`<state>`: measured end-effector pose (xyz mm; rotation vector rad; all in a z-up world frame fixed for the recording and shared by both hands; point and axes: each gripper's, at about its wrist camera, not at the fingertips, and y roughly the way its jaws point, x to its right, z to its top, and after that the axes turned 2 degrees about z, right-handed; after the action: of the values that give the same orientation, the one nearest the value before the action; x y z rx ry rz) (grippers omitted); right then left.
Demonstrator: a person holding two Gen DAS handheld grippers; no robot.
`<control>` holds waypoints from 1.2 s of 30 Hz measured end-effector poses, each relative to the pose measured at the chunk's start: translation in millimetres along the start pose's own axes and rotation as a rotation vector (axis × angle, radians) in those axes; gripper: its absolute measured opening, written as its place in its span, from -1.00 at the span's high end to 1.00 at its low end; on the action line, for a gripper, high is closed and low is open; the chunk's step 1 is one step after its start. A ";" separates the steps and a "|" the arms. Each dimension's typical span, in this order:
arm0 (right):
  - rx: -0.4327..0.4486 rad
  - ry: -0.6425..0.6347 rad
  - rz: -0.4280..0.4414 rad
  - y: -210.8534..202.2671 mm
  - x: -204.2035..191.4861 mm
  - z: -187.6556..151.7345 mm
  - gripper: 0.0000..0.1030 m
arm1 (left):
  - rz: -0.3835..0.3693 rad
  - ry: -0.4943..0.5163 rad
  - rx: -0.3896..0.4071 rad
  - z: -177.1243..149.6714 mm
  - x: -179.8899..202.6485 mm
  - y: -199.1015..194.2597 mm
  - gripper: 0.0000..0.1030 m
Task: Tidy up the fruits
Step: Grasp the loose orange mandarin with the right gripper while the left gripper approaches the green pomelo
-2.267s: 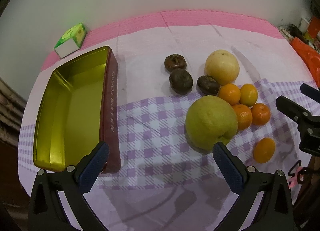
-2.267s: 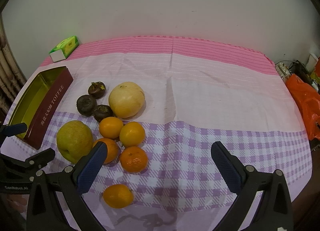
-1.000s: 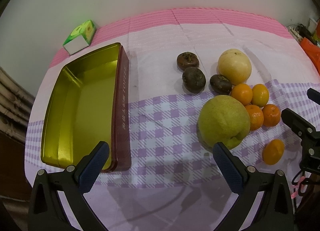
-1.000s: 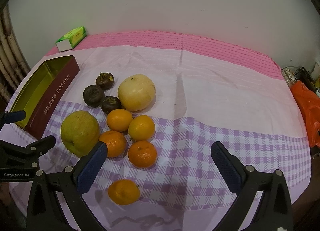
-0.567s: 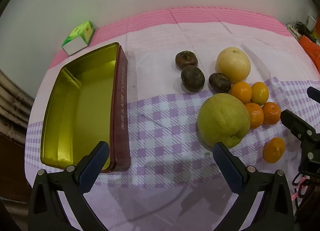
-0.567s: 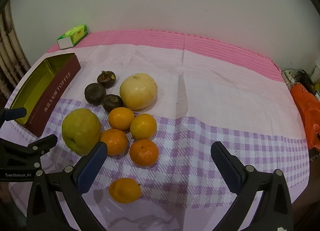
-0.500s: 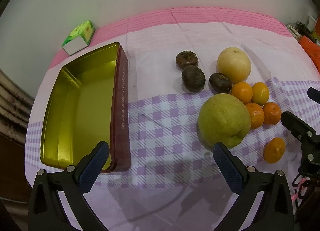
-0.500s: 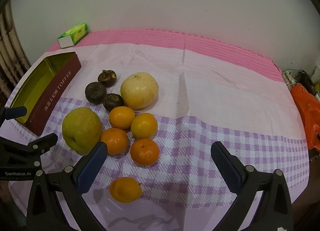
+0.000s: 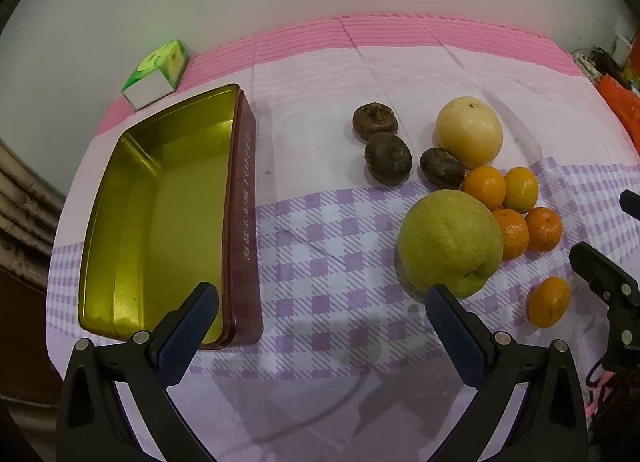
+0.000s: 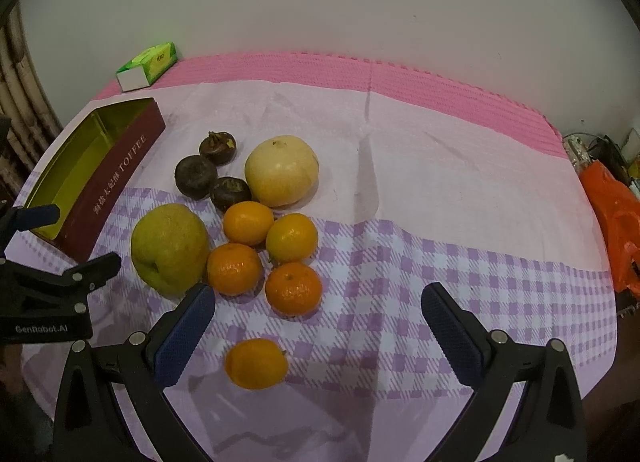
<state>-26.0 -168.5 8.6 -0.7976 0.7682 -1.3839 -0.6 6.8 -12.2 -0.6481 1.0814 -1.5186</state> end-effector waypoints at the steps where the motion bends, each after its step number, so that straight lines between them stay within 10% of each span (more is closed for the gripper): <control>1: -0.003 0.000 -0.001 -0.6 -0.3 -0.7 -0.98 | 0.000 0.001 0.000 0.1 -0.6 0.0 -0.99; 13: -0.087 -0.042 0.007 2.2 -9.8 -18.1 -0.94 | -0.008 -0.018 0.000 1.7 -8.0 1.2 -0.99; 36: -0.208 -0.051 0.125 46.5 -29.1 -33.5 0.13 | -0.021 -0.013 -0.016 -1.1 -6.9 9.1 -0.99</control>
<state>-30.9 -139.4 -48.5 -0.9265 0.9170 -1.1807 4.3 13.9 -19.7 -0.6816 1.0810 -1.5229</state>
